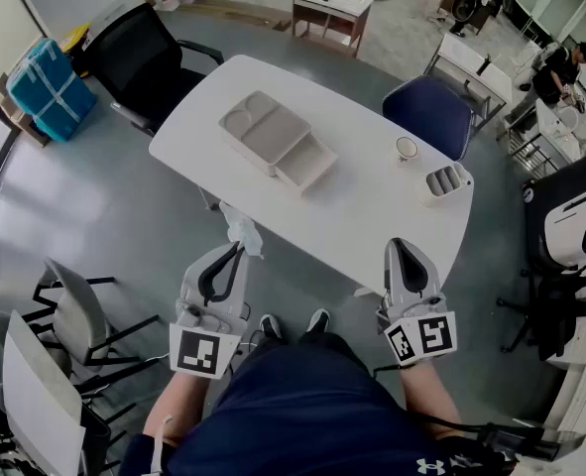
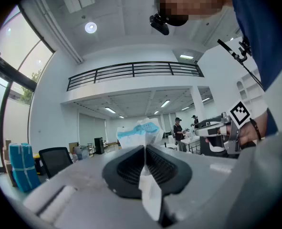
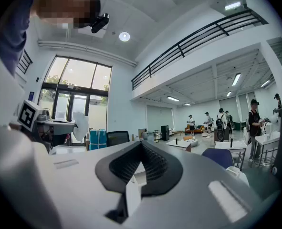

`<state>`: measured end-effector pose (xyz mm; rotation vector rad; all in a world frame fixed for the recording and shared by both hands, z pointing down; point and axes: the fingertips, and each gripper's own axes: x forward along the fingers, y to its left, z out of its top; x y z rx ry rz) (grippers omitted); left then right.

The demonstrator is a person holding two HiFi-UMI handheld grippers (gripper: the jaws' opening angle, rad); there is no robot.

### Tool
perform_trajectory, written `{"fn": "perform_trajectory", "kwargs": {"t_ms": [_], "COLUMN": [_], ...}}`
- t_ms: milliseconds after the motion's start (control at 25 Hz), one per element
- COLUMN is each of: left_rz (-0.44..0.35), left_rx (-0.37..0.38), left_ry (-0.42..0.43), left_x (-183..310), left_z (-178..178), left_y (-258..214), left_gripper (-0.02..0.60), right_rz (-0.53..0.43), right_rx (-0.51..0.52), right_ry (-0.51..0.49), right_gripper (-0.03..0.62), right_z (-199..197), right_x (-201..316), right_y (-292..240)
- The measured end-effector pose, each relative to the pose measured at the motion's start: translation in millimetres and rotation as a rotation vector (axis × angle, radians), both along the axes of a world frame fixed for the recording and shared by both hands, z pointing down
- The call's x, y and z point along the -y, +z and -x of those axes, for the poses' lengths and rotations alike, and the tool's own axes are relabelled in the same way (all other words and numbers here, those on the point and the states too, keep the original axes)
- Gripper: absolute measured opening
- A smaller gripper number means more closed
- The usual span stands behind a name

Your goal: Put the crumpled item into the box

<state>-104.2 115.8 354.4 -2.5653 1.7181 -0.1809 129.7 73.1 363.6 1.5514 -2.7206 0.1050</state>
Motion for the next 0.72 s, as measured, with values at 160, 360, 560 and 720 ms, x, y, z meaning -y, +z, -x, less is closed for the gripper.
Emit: {"fn": "perform_trajectory", "kwargs": {"t_ms": [160, 360, 560, 720], "left_rz": [0.001, 0.006, 0.024, 0.027], "left_rx": [0.005, 0.011, 0.013, 0.04], "left_ry": [-0.004, -0.003, -0.018, -0.043], "left_x": [-2, 0, 4, 17], "left_z": [-3, -8, -14, -14], "left_y": [2, 0, 5, 7], "left_gripper": [0.017, 0.017, 0.017, 0.017], "right_rz": [0.002, 0.008, 0.012, 0.002], "right_rx": [-0.005, -0.005, 0.0, 0.023], "right_ry": [-0.003, -0.005, -0.012, -0.004], "right_gripper": [0.002, 0.002, 0.002, 0.002], "right_z": [-5, -11, -19, -32], "right_x": [-1, 0, 3, 13], "right_y": [1, 2, 7, 6]}}
